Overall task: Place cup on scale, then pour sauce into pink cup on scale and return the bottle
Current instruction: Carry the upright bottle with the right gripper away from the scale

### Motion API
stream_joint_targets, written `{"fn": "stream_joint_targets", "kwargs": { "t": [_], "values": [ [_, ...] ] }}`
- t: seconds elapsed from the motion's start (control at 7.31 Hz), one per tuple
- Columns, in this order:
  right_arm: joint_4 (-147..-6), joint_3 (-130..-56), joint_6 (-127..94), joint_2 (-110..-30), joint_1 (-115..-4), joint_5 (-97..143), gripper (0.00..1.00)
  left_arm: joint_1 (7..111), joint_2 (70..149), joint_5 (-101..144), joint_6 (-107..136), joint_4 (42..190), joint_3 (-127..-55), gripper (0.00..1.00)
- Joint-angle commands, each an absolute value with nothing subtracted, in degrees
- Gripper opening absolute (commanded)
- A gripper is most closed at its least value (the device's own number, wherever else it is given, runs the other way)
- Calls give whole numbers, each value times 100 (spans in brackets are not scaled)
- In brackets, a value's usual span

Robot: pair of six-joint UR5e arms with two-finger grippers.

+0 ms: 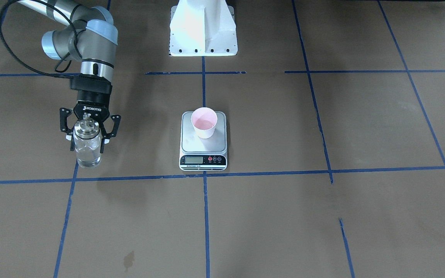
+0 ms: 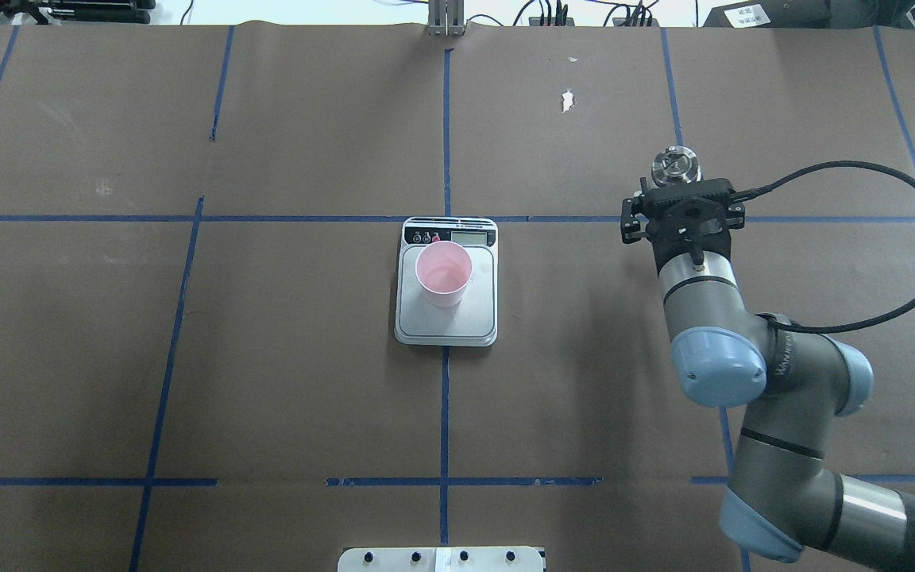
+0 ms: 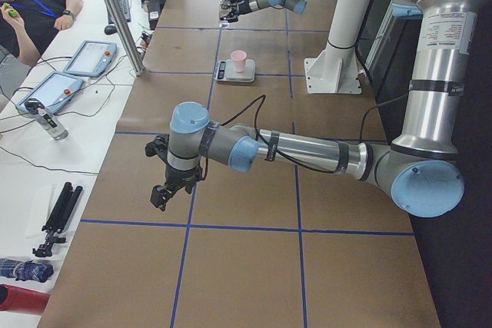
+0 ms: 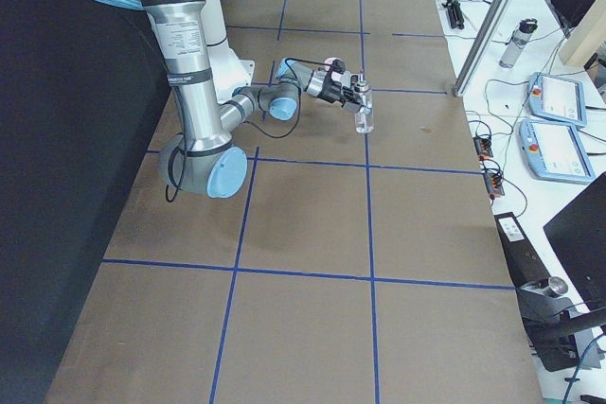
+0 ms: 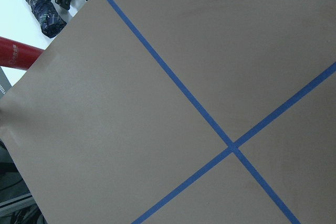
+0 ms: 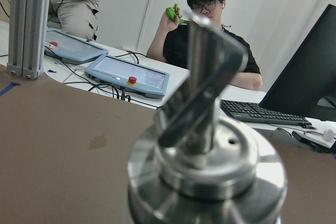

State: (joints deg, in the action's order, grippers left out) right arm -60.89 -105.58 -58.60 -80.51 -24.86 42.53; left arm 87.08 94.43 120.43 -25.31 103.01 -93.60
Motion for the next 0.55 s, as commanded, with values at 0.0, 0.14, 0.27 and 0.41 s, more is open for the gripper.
{"fn": "stream_joint_targets", "kwargs": {
  "t": [0.0,0.14,0.27,0.41],
  "values": [
    [-6091,-11187,-7181,-8666,-2514,4771,0,8710,9422,12050,-2531,10292,-9317,100],
    [-6091,-11162,-7407,-8718,-2514,4894,0,8710,9431,12050,-2531,10292,-9299,100],
    [-6108,-11119,-7479,-8736,-2514,4930,0,8710,9431,12041,-2531,10292,-9299,100],
    [-6117,-11101,-7636,-8815,-2514,5331,0,8710,9431,12041,-2531,10292,-9299,100]
  ]
}}
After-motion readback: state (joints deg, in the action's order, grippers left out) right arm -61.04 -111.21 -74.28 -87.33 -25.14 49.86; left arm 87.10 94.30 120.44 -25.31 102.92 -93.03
